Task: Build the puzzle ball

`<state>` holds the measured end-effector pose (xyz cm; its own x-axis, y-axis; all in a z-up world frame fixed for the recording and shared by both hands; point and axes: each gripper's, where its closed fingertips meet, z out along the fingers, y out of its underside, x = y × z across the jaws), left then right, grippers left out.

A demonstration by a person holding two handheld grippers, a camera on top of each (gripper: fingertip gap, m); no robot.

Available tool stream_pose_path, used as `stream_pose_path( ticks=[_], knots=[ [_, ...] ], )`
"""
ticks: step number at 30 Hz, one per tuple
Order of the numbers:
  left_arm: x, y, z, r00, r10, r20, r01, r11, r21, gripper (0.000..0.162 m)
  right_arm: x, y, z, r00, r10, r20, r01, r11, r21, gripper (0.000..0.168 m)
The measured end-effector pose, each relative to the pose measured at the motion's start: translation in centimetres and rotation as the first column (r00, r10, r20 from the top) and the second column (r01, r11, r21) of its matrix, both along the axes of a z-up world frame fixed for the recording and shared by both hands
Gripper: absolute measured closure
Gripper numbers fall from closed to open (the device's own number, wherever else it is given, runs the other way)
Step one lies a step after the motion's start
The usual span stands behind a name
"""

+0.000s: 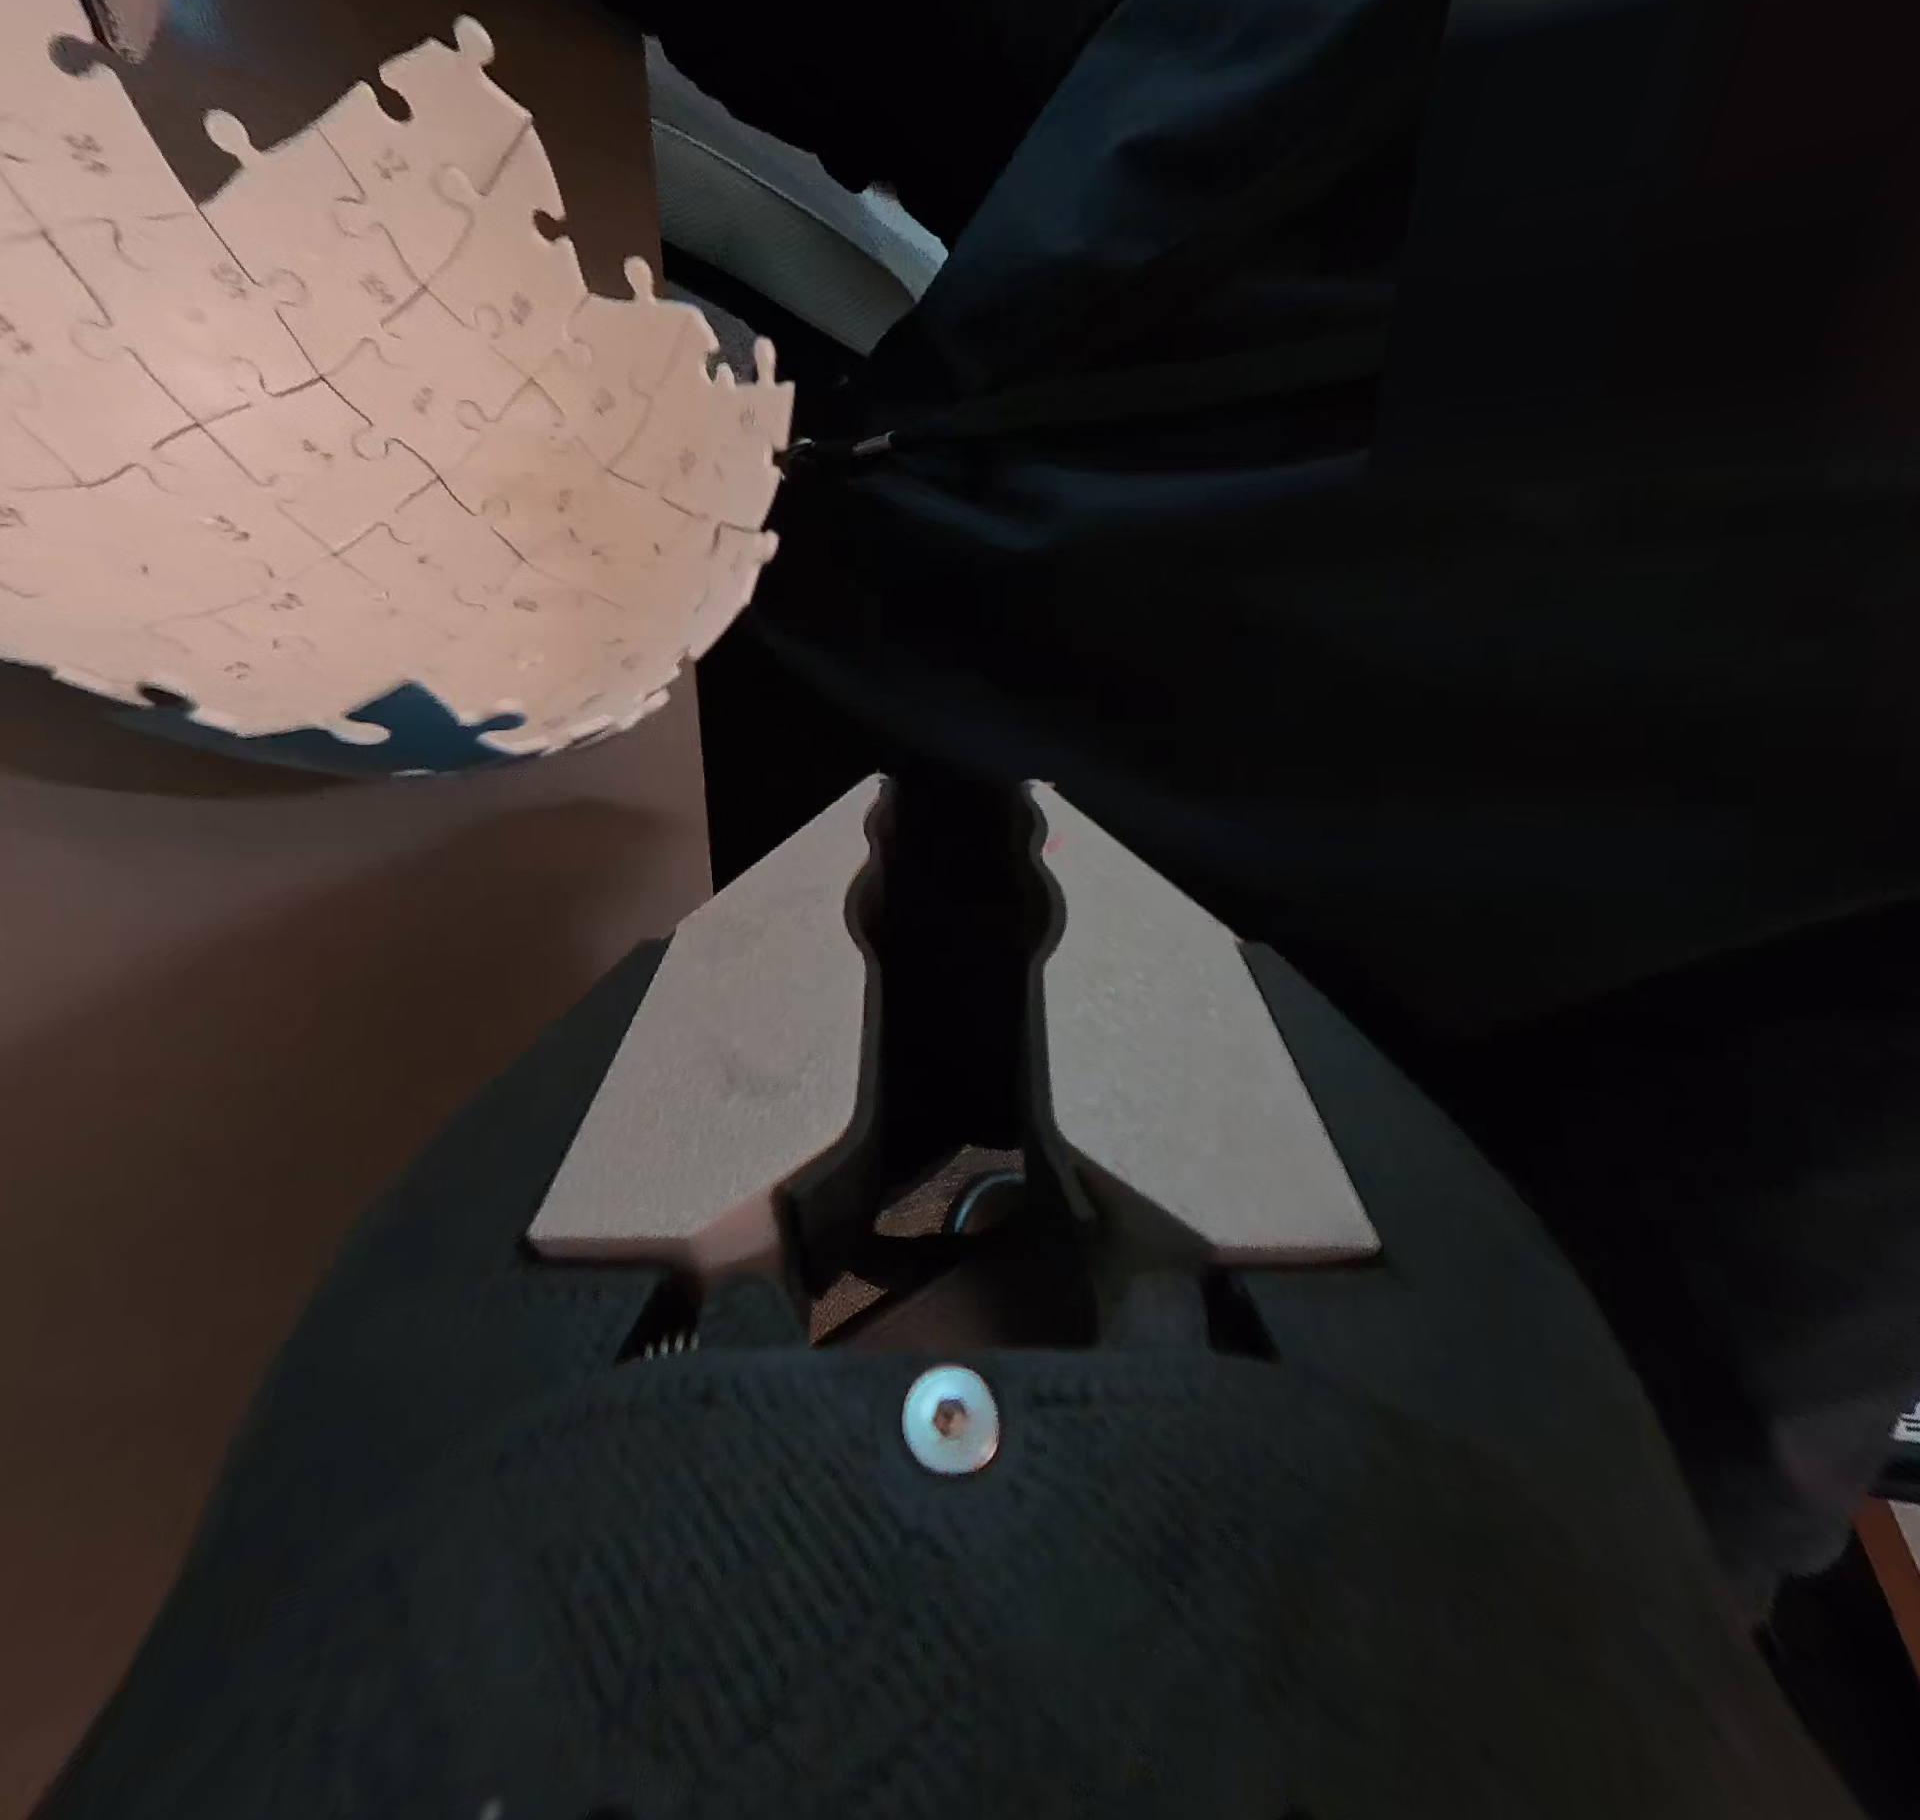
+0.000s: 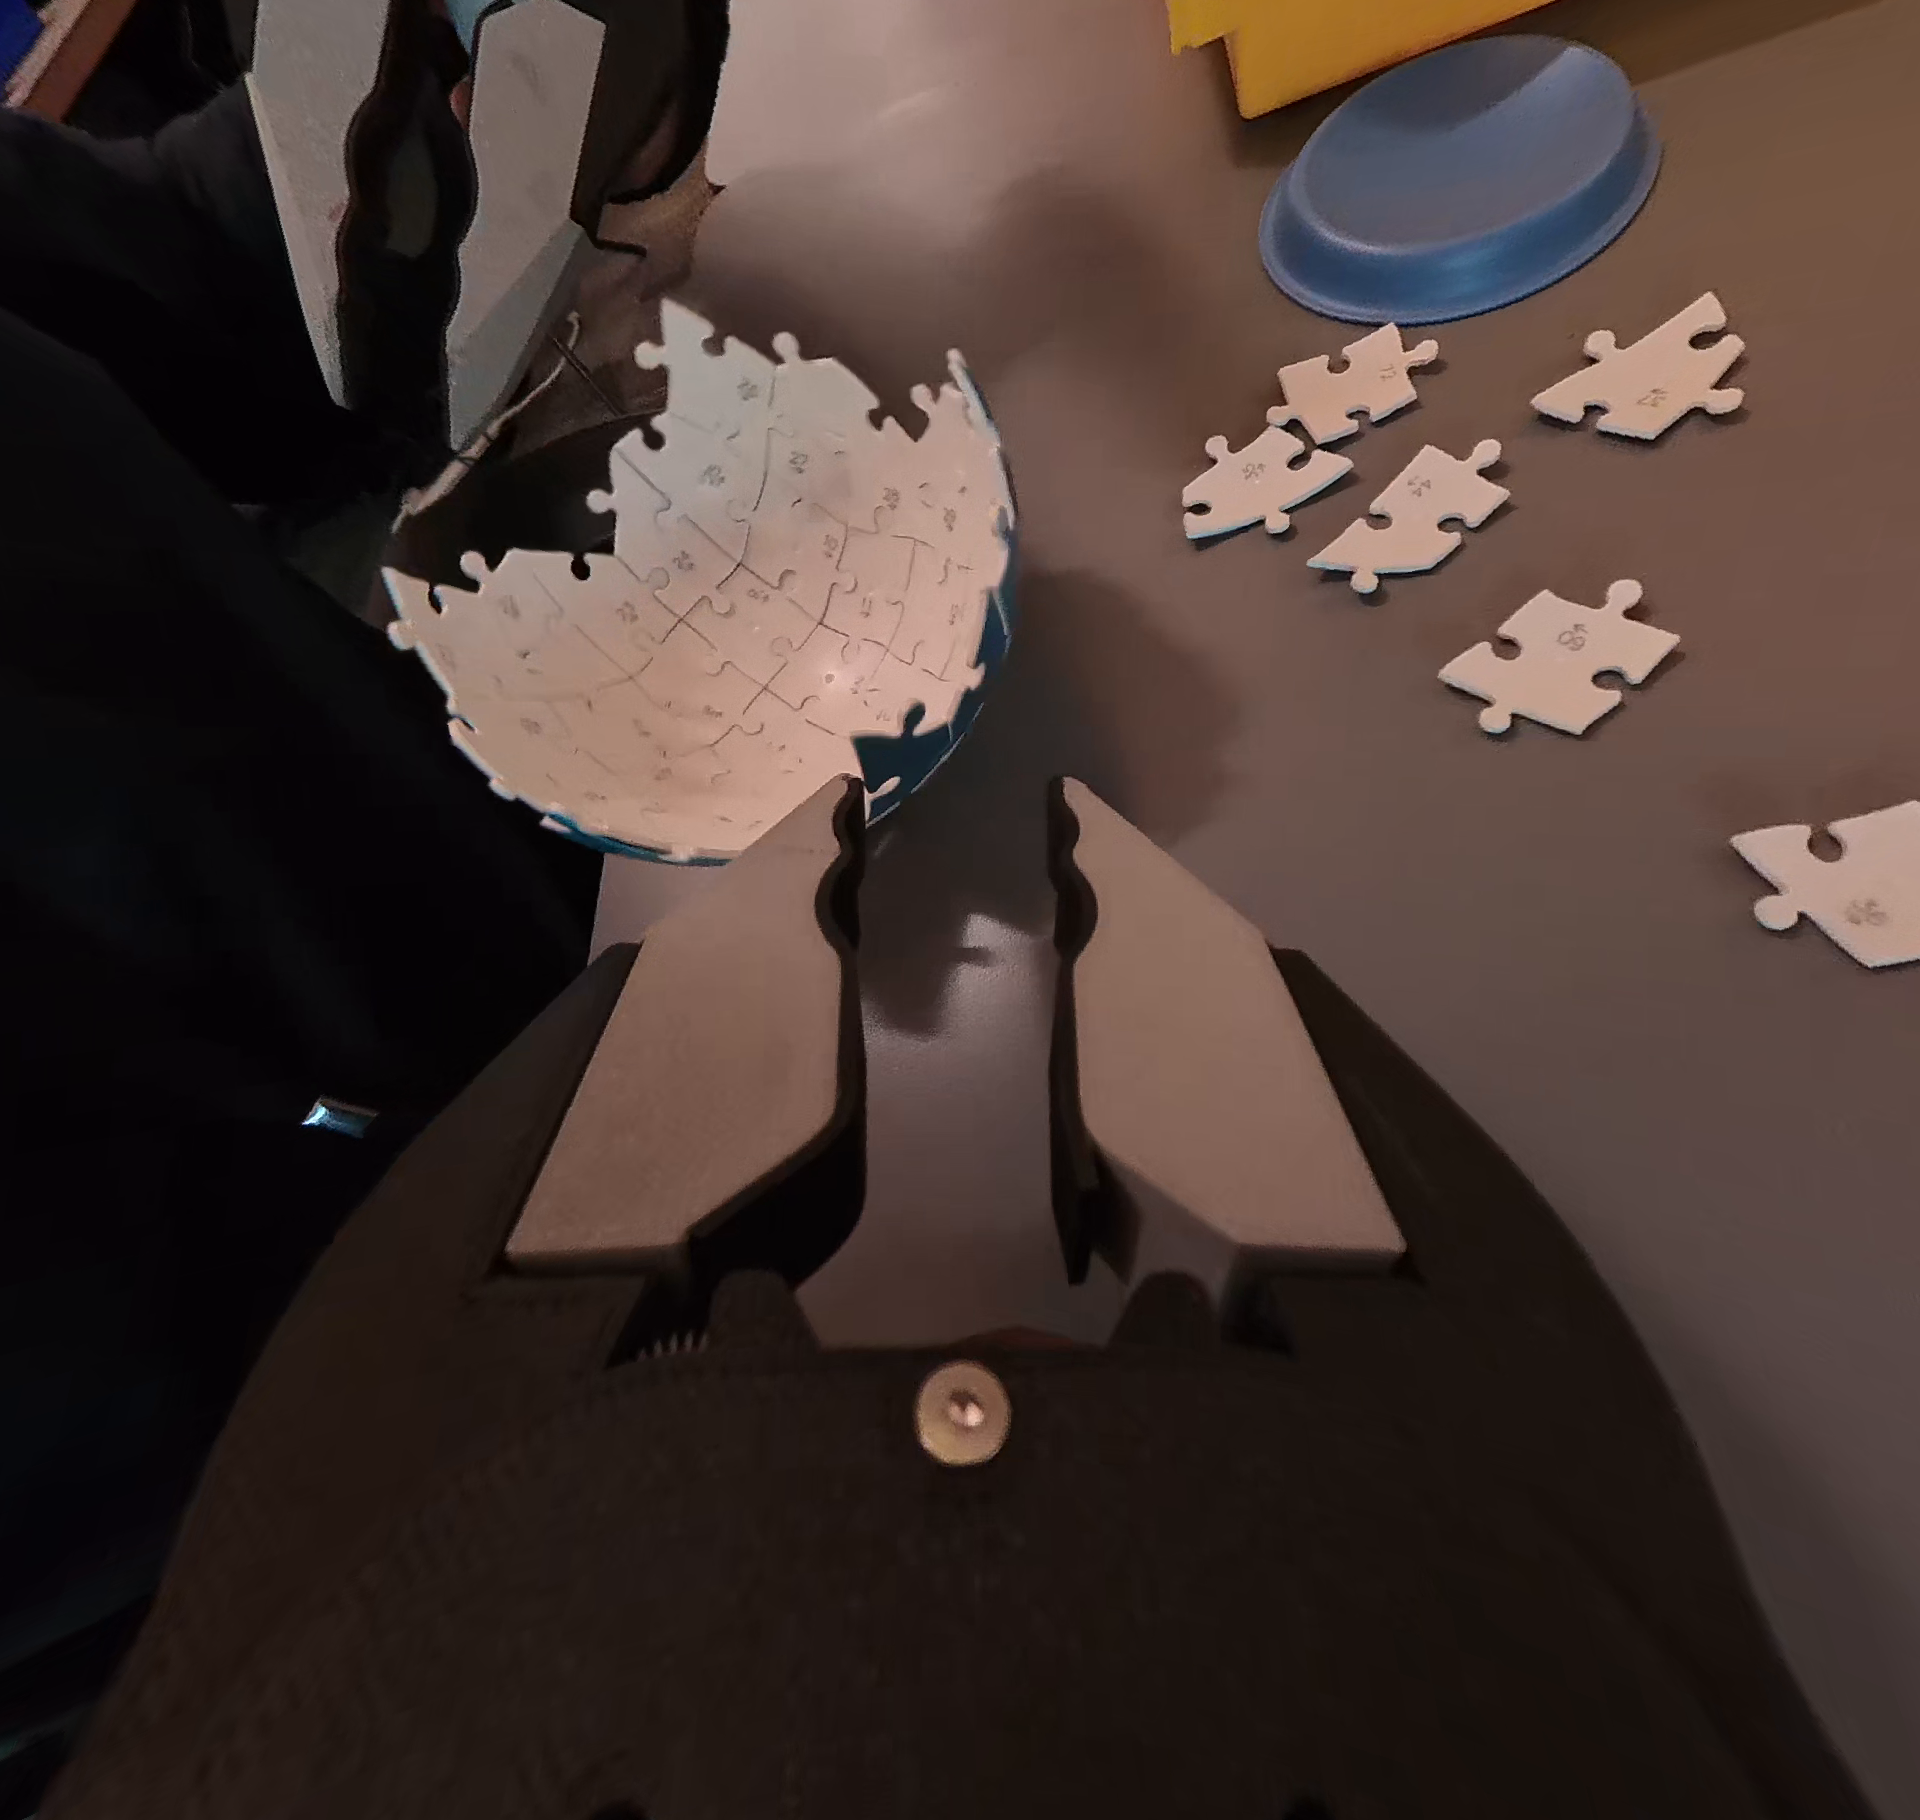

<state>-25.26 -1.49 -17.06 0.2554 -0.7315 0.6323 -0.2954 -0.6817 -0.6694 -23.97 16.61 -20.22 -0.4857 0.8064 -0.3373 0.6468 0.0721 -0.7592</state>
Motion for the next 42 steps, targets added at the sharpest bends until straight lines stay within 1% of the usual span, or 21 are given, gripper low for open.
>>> stream_pose_path(
  ticks=[7, 14, 18, 20, 22, 26, 28, 31, 34, 37, 39, 42],
  knots=[
    [-0.3, -0.9, -0.3, 1.0, -0.001, -0.022, 0.001, 1.0, 0.019, 0.14, -0.8, 0.4, -0.1, 1.0, 0.004, 0.011, -0.005, 1.0, 0.019, 0.137],
    [-2.0, -0.5, 0.6, 0.996, 0.085, 0.01, -0.085, 0.995, 0.059, 0.138, -0.8, 1.5, 0.3, 1.0, -0.03, -0.001, 0.03, 1.0, -0.001, 0.138],
    [-3.5, 0.0, 1.2, 0.987, 0.158, 0.018, -0.158, 0.983, 0.088, 0.138, -0.7, 2.1, 1.5, 0.997, -0.062, -0.036, 0.06, 0.996, -0.064, 0.138],
    [-4.3, 0.9, 1.7, 0.976, 0.216, 0.02, -0.216, 0.97, 0.112, 0.139, -0.8, 2.3, 1.7, 0.996, -0.073, -0.048, 0.068, 0.994, -0.085, 0.138],
    [-5.4, 2.6, 1.8, 0.951, 0.308, 0.007, -0.307, 0.943, 0.129, 0.139, -0.8, 2.3, 1.6, 0.996, -0.077, -0.047, 0.072, 0.993, -0.091, 0.138],
    [-7.9, 6.8, 2.1, 0.871, 0.492, 0.009, -0.488, 0.863, 0.129, 0.14, -1.0, 2.1, 1.0, 0.996, -0.077, -0.038, 0.073, 0.993, -0.096, 0.138],
    [-8.7, 8.7, 1.9, 0.836, 0.548, -0.006, -0.543, 0.83, 0.13, 0.14, -1.1, 2.1, 0.5, 0.996, -0.08, -0.032, 0.077, 0.993, -0.094, 0.138],
    [-8.6, 10.8, 1.3, 0.828, 0.558, -0.053, -0.547, 0.825, 0.142, 0.139, -1.0, 2.2, 0.0, 0.996, -0.087, -0.021, 0.084, 0.992, -0.098, 0.138],
    [-8.6, 13.0, 0.7, 0.813, 0.57, -0.124, -0.541, 0.816, 0.205, 0.139, -1.0, 2.3, -0.4, 0.995, -0.094, -0.014, 0.092, 0.989, -0.117, 0.138],
    [-8.0, 14.8, 1.1, 0.817, 0.563, -0.127, -0.529, 0.818, 0.226, 0.139, -1.0, 2.4, -1.0, 0.995, -0.097, 0.005, 0.097, 0.988, -0.122, 0.138],
    [-7.3, 15.4, 1.0, 0.833, 0.537, -0.137, -0.504, 0.837, 0.214, 0.139, -0.9, 2.4, -1.1, 0.995, -0.098, 0.006, 0.099, 0.989, -0.11, 0.138],
    [-6.8, 15.4, 0.0, 0.844, 0.499, -0.196, -0.46, 0.862, 0.214, 0.138, -0.8, 2.5, -1.0, 0.995, -0.097, 0.0, 0.096, 0.989, -0.109, 0.138]
  ],
)
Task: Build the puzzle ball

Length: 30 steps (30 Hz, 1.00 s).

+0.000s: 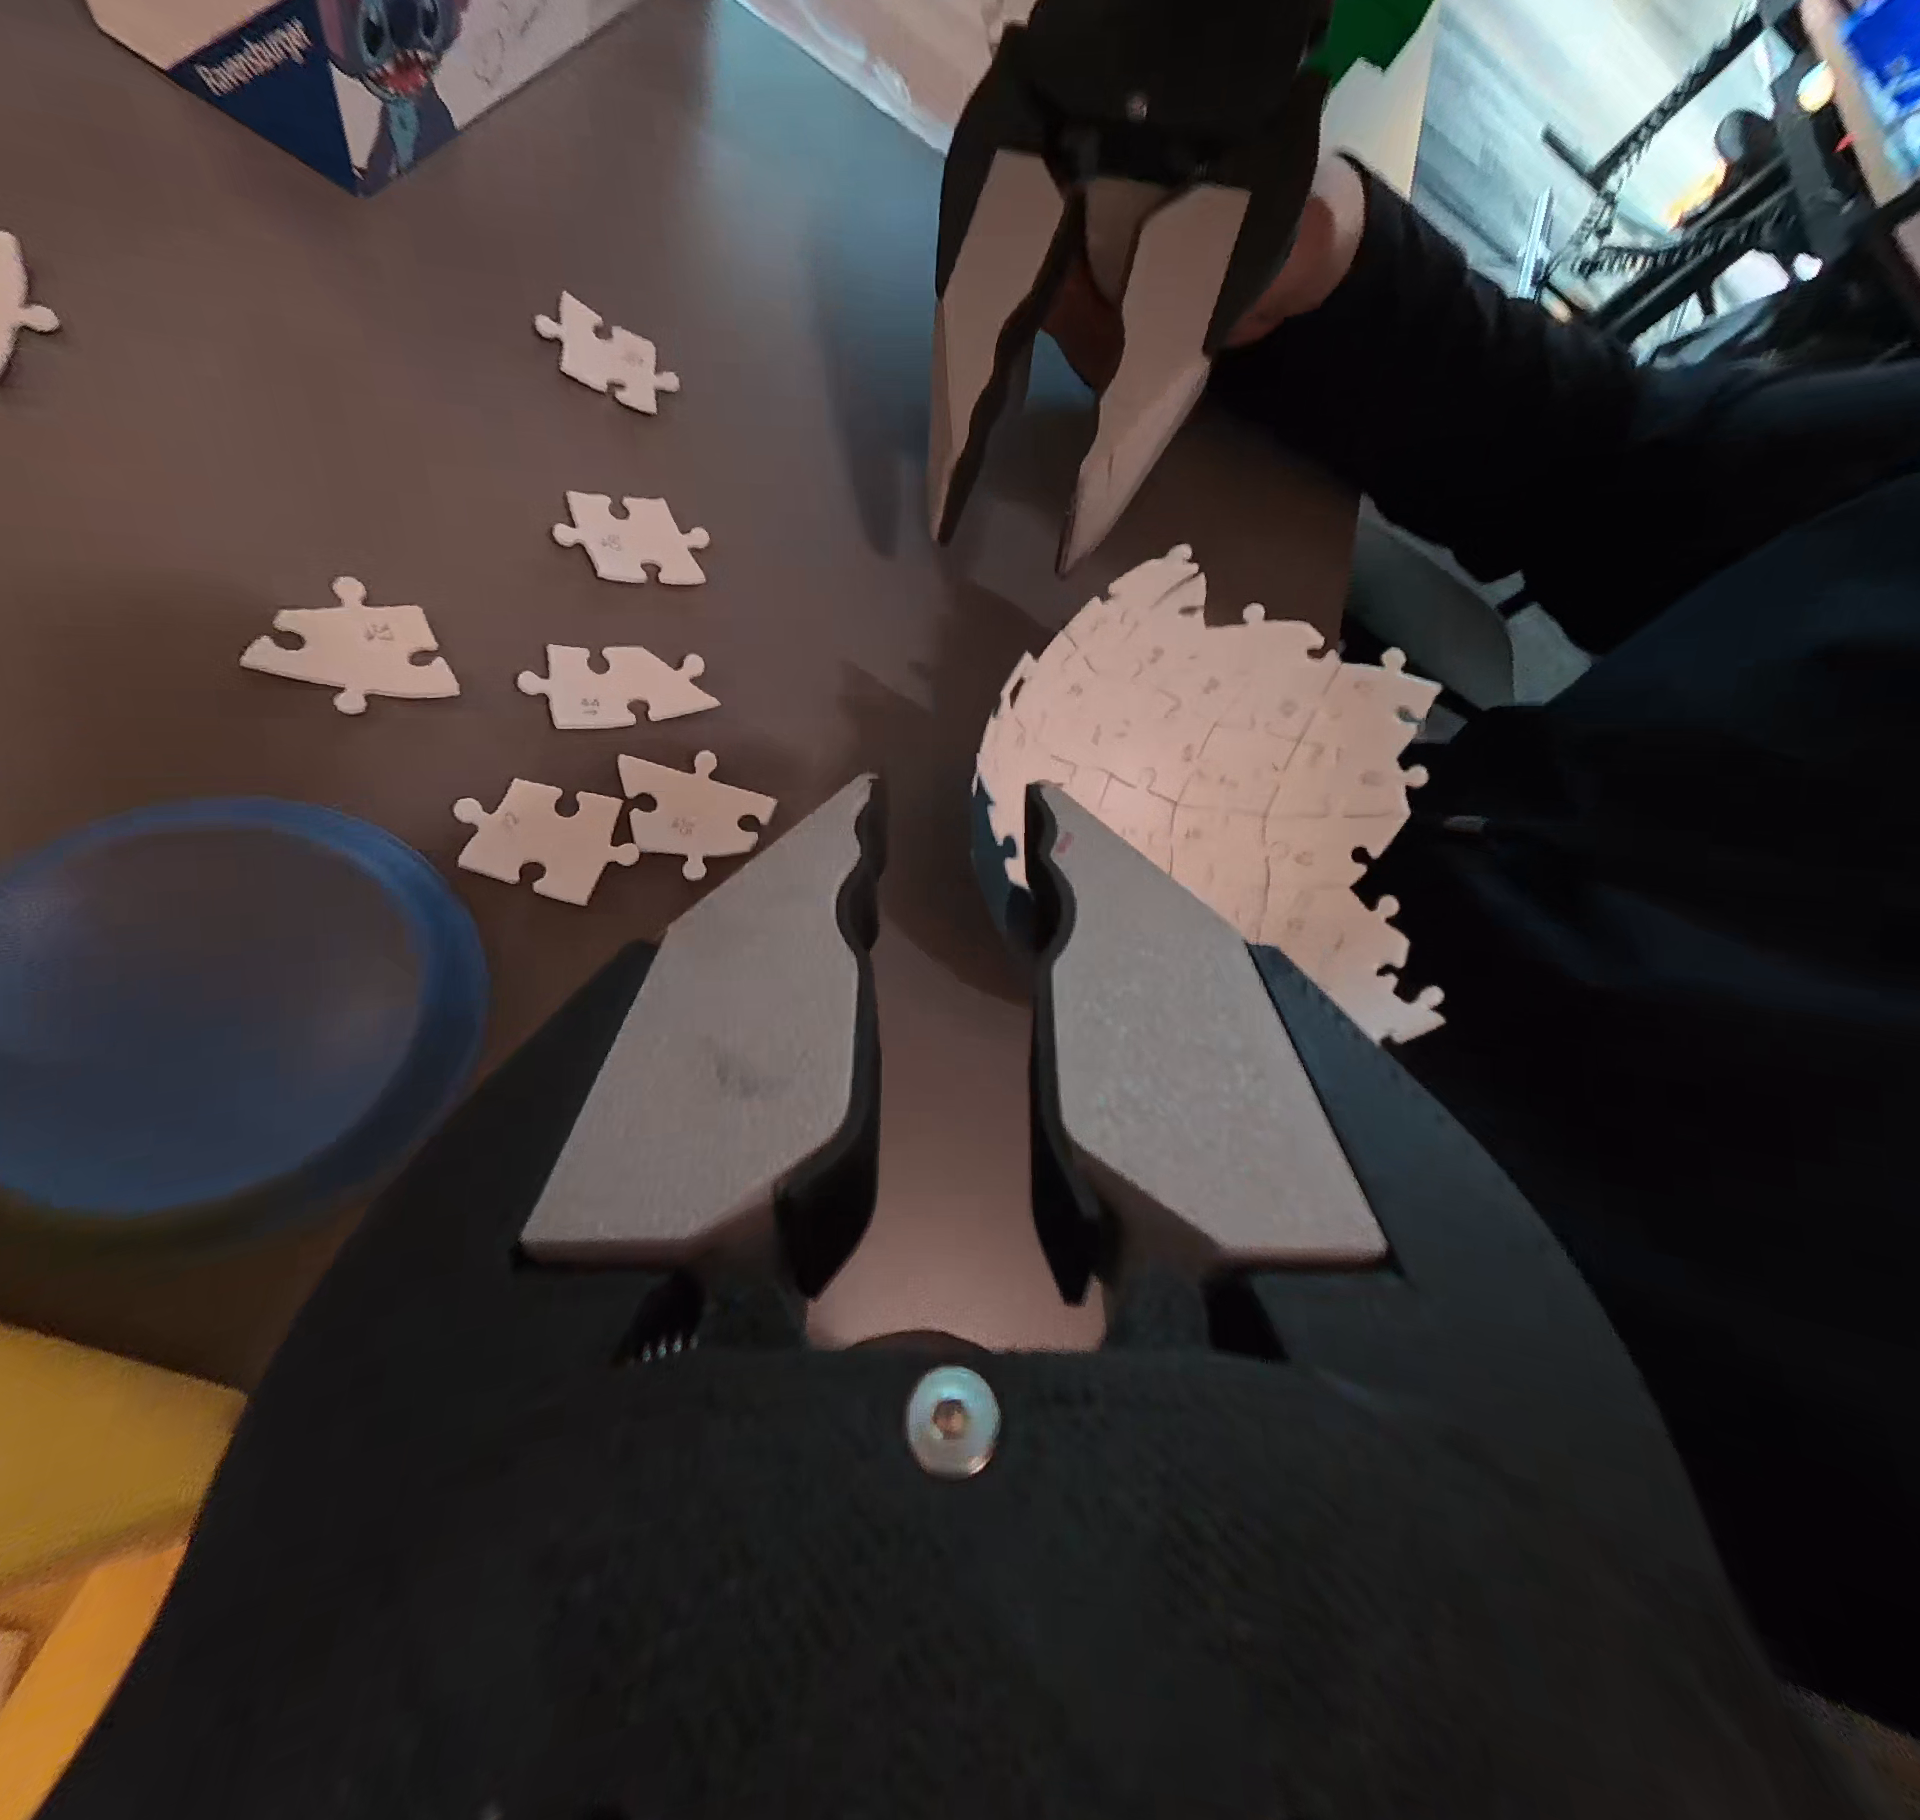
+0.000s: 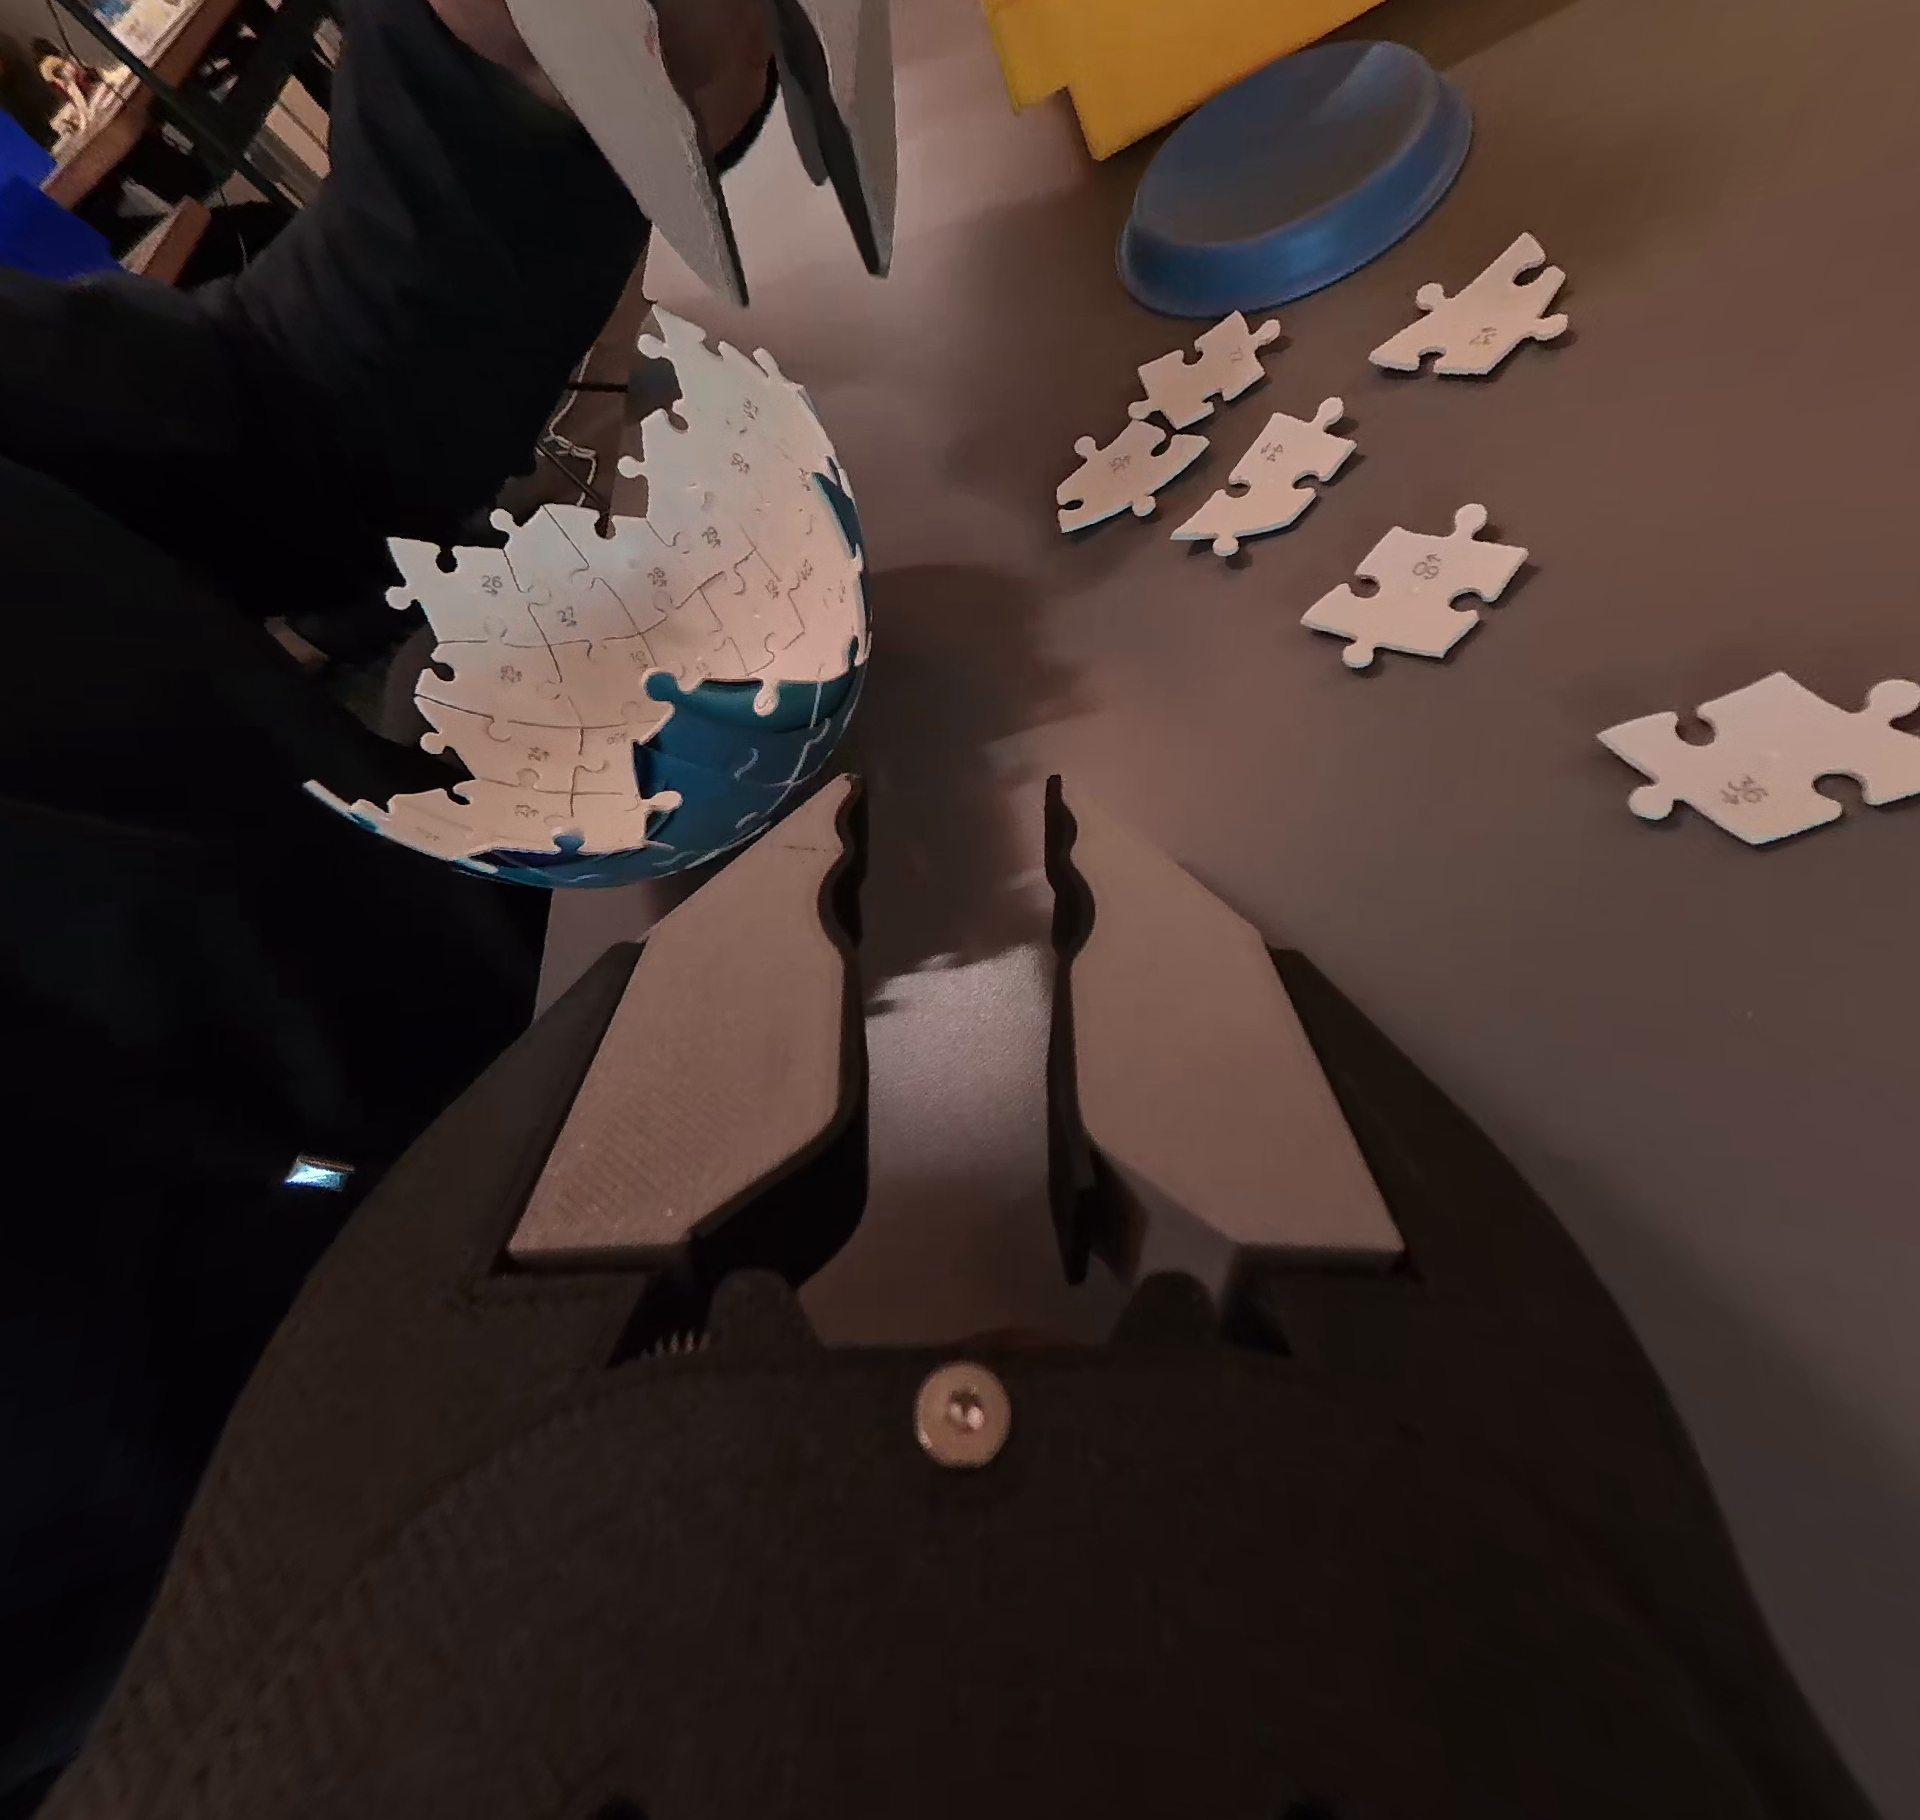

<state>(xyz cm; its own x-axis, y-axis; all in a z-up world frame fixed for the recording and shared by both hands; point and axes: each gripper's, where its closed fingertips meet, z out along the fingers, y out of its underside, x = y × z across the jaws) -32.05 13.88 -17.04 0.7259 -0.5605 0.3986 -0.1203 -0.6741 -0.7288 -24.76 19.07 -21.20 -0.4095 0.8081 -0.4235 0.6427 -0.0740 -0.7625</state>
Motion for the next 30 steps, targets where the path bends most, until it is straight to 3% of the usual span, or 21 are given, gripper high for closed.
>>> stream_pose_path(
  ticks=[16, 24, 30],
  knots=[
    [1.0, -2.9, -1.0, 0.999, -0.04, -0.007, 0.04, 0.999, -0.016, 0.136, 0.1, -0.4, 0.0, 1.0, 0.012, 0.001, -0.012, 1.0, 0.001, 0.137],
    [1.9, -4.8, 1.4, 0.99, -0.074, 0.118, 0.075, 0.997, -0.004, 0.133, 0.2, -0.3, 0.2, 1.0, 0.009, -0.006, -0.009, 1.0, 0.002, 0.137],
    [1.0, -5.1, 1.8, 0.996, -0.041, 0.079, 0.041, 0.999, 0.006, 0.133, 0.2, -0.2, 0.4, 1.0, 0.01, -0.01, -0.01, 1.0, 0.009, 0.137]
  ],
)
